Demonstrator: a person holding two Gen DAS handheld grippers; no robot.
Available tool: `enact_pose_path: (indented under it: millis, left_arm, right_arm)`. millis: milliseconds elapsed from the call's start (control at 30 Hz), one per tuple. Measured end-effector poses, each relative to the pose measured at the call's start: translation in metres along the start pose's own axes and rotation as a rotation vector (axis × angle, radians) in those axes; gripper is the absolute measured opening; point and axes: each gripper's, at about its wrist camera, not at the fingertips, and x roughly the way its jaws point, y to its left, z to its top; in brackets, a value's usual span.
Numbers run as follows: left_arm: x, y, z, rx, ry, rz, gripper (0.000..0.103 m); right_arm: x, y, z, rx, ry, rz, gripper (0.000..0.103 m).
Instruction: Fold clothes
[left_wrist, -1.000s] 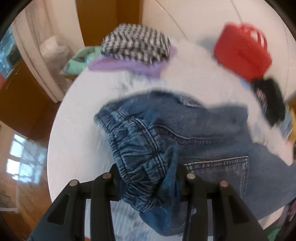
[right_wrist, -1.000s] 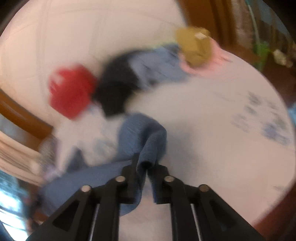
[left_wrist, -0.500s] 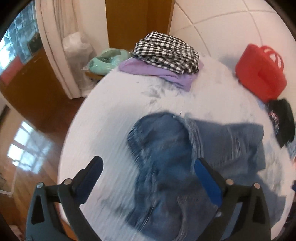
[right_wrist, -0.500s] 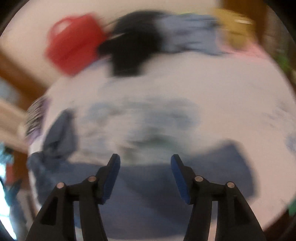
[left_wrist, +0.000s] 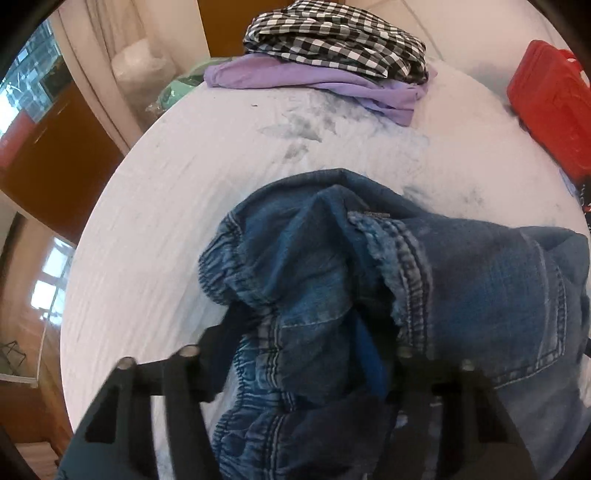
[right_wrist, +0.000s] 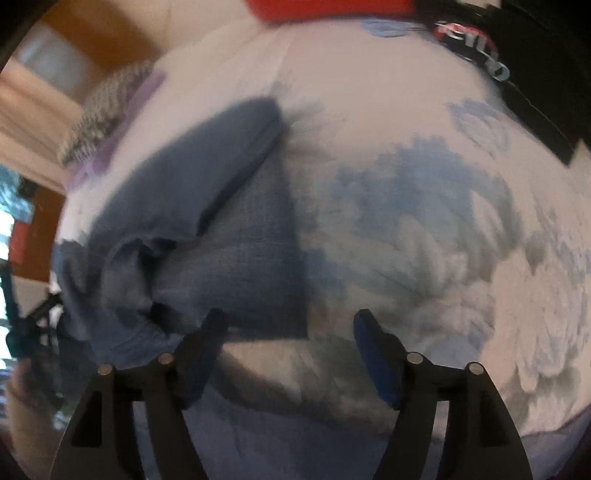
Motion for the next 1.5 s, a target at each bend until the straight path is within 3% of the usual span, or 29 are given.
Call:
enact_pose_path:
  millis: [33,67,100,167,300,400,533,600,733,800,833,867,900,933,1033,1167,1267,1400,1433,1467,1500]
  left_arm:
    - [-0.003,0.002,0.001,-0.013,0.007,-0.015,0.038]
    - [-0.006,0.005,0.003,-0.030,0.013,-0.034,0.034]
    - [-0.010,0.008,0.005,-0.045,0.019,-0.051,0.033]
    - [-0.019,0.010,0.007,-0.042,0.020,-0.058,0.022]
    - [-0.041,0.011,0.004,-0.002,-0.012,-0.037,0.018]
    - [-0.055,0.015,0.001,0.019,-0.053,-0.037,0.018]
    - [-0.059,0.011,-0.007,0.073,-0.059,-0.062,0.018]
    - [-0.053,0.011,-0.010,0.061,-0.034,-0.088,0.018]
    - [-0.045,0.014,-0.013,0.026,-0.016,-0.109,0.018]
    - [-0.052,0.015,-0.013,0.023,-0.046,-0.128,0.029]
    - [-0.058,0.014,-0.012,0.029,-0.071,-0.133,0.056]
    - [-0.064,0.014,-0.009,0.037,-0.097,-0.127,0.089]
    - [-0.068,0.014,-0.006,0.046,-0.117,-0.114,0.103]
    - [-0.069,0.013,-0.003,0.053,-0.125,-0.106,0.103]
    - [-0.058,0.011,0.008,0.063,-0.096,-0.100,0.103]
    - [-0.030,0.008,0.018,0.053,-0.064,-0.046,0.099]
    - [-0.004,-0.001,0.013,0.072,0.015,-0.048,0.095]
    - [0.010,-0.008,-0.002,0.087,0.017,-0.051,0.090]
    - [0.010,-0.008,-0.004,0.086,0.015,-0.058,0.077]
    - [0.007,-0.010,-0.004,0.099,0.014,-0.068,0.044]
    - [0.004,-0.012,-0.005,0.111,0.013,-0.077,0.033]
  right_arm:
    - [0.002,0.009,0.001,-0.031,-0.009,-0.018,0.062]
    - [0.002,0.018,0.002,-0.066,-0.015,-0.040,0.043]
    - [0.002,0.027,0.003,-0.104,-0.020,-0.077,0.005]
    - [-0.015,0.039,0.008,-0.149,-0.079,-0.113,0.005]
    - [-0.071,0.053,0.017,-0.199,-0.244,-0.131,0.006]
    - [-0.151,0.056,0.006,-0.238,-0.424,-0.095,0.006]
    - [-0.214,0.094,-0.038,-0.482,-0.505,0.021,0.006]
    - [-0.225,0.114,-0.065,-0.625,-0.455,0.118,0.010]
    - [-0.206,0.115,-0.091,-0.668,-0.290,0.215,0.036]
    - [-0.192,0.089,-0.087,-0.552,-0.269,0.156,0.037]
    - [-0.185,0.070,-0.081,-0.460,-0.266,0.138,0.039]
    - [-0.177,0.048,-0.076,-0.360,-0.263,0.137,0.040]
    - [-0.169,0.027,-0.071,-0.271,-0.255,0.135,0.043]
    - [-0.159,0.008,-0.066,-0.191,-0.242,0.124,0.044]
    - [-0.132,-0.054,-0.067,-0.007,-0.179,0.098,0.047]
    - [-0.092,-0.111,-0.065,0.212,-0.115,0.140,0.047]
    - [-0.071,-0.119,-0.051,0.248,-0.109,0.154,0.047]
    - [-0.044,-0.109,-0.029,0.224,-0.061,0.111,0.049]
    - [-0.040,-0.108,-0.027,0.235,-0.049,0.096,0.053]
    - [-0.039,-0.107,-0.028,0.249,-0.048,0.081,0.056]
    - [-0.038,-0.108,-0.029,0.260,-0.051,0.067,0.061]
